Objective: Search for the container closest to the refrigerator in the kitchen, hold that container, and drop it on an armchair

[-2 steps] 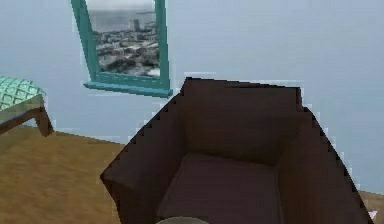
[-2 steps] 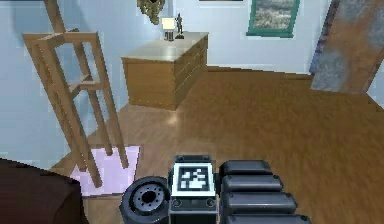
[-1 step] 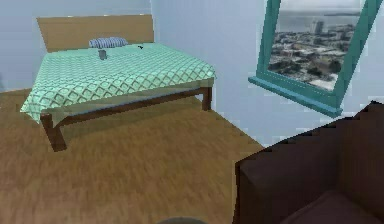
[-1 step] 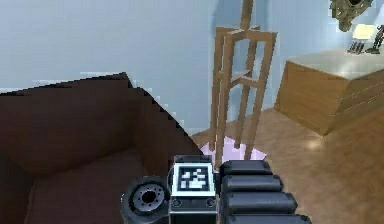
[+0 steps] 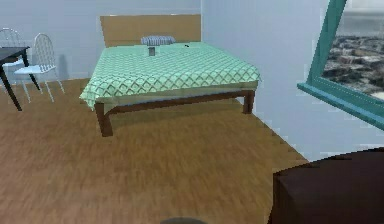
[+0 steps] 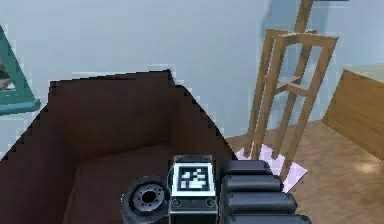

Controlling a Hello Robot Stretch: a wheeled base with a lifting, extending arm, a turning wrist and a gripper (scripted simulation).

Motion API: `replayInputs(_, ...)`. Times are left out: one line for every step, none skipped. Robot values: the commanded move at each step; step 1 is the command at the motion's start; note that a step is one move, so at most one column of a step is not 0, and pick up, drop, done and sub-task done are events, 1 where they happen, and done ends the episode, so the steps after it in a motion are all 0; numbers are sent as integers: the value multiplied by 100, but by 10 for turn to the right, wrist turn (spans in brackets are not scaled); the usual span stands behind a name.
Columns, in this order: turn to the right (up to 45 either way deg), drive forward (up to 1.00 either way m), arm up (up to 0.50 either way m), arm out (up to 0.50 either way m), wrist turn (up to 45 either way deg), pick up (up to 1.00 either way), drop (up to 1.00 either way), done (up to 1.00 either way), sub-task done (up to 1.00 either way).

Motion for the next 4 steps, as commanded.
replayInputs(0, 0, 0, 48, 0, 0, 0, 0, 0)
replayInputs(0, 0, 0, 0, 390, 0, 0, 0, 0)
replayInputs(0, 0, -30, 0, 0, 0, 0, 0, 0)
replayInputs(0, 0, -32, 0, 0, 0, 0, 0, 0)
